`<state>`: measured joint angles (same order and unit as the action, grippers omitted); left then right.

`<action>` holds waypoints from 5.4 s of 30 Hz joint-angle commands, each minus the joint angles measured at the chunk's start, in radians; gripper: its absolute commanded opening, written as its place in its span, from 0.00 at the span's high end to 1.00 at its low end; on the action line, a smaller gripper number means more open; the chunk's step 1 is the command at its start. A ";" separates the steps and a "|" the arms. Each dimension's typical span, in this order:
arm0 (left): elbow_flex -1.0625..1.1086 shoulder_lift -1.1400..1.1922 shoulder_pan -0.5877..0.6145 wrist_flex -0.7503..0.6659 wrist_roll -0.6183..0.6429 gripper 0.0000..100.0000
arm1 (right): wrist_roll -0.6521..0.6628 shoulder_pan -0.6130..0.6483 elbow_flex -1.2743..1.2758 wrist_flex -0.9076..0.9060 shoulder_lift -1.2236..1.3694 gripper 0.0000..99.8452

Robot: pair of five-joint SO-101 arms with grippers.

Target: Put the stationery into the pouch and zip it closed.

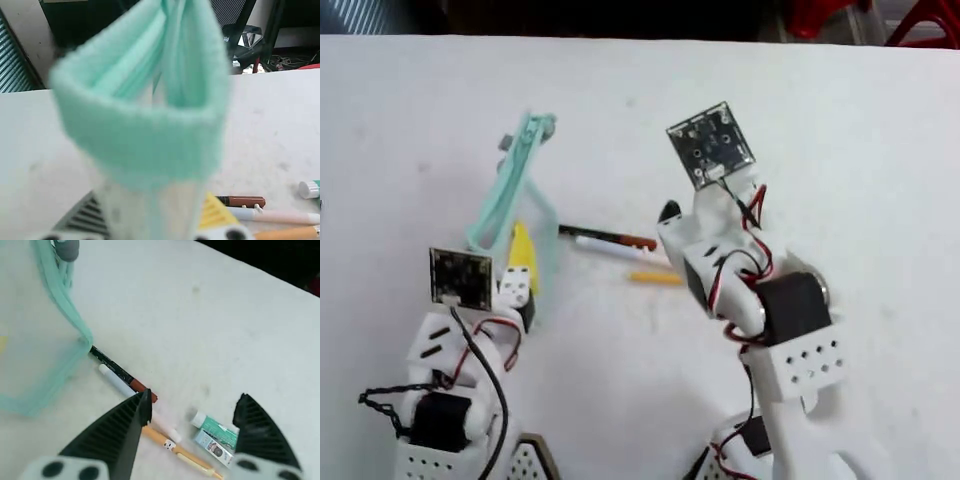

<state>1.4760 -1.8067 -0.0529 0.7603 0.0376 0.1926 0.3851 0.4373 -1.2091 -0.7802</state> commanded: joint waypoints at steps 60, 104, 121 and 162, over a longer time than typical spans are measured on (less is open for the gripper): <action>-0.046 -0.016 0.243 0.046 0.098 0.92 | 0.434 0.154 -0.635 0.119 1.314 0.77; -0.046 -0.016 0.222 0.048 0.100 0.92 | 0.370 0.102 -0.769 0.097 1.316 0.98; -0.161 -0.016 -0.045 0.123 0.097 0.92 | 0.265 0.035 -0.423 -0.018 0.478 0.98; -0.118 -0.016 -0.047 0.209 0.054 0.81 | 0.101 0.035 0.430 0.458 -0.084 0.98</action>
<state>1.3732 -1.8082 -0.1066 0.9720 0.1051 0.3030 0.4219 0.8730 -0.7733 -0.8385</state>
